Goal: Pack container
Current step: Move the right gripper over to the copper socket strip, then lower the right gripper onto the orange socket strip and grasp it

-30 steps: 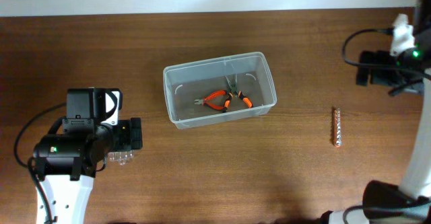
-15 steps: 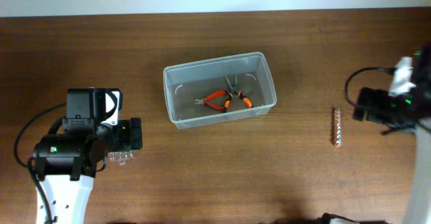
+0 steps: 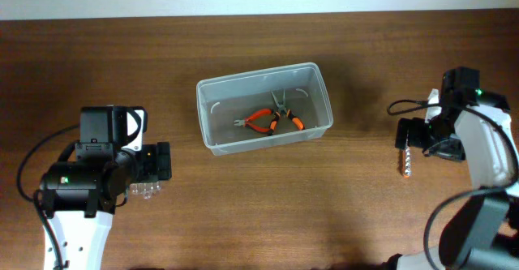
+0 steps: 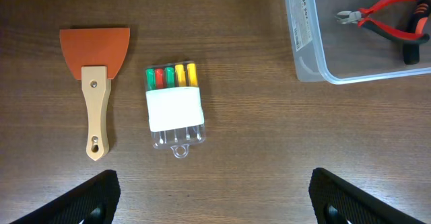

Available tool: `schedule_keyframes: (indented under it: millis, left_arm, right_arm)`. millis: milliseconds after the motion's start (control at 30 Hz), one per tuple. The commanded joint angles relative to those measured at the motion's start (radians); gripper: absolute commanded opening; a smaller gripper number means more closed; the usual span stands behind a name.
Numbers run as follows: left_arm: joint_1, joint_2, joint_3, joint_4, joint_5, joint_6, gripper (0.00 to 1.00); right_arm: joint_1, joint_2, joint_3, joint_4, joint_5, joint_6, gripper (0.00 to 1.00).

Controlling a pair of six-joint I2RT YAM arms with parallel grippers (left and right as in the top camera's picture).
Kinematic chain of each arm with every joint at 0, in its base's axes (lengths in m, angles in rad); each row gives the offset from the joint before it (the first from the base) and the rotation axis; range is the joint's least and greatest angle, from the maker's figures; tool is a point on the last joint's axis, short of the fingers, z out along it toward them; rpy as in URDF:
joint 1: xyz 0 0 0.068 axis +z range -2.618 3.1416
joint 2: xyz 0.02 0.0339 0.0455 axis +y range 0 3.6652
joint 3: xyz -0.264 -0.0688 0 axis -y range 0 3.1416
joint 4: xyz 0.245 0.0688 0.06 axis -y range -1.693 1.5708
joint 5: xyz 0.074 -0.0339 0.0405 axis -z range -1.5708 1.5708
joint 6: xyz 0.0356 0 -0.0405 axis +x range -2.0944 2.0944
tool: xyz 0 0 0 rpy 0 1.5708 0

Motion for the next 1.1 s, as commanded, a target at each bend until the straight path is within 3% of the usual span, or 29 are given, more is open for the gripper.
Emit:
schedule_keyframes:
  millis: [0,367,900,1000,1067]
  left_arm:
    - [-0.005,-0.005,-0.003,0.003,-0.007,0.012,0.92]
    - [-0.005,-0.005,-0.003,0.003,-0.007,0.012,0.92]
    - [-0.005,-0.005,-0.003,0.003,-0.008,0.012,0.92]
    - [-0.005,-0.005,-0.003,0.003,-0.008,0.012,0.92]
    - [-0.005,-0.005,-0.003,0.003,-0.007,0.012,0.92]
  right_arm:
    - [-0.006,0.073,-0.011,0.033,-0.003,-0.025,0.99]
    - [-0.006,0.247,-0.011,0.128,-0.012,-0.024,0.99]
    - [-0.006,0.361,-0.014,0.172,-0.048,-0.024,1.00]
    - [-0.006,0.361,-0.014,0.169,-0.048,-0.024,0.94]
    - [-0.006,0.361,-0.014,0.166,-0.048,-0.024,0.82]
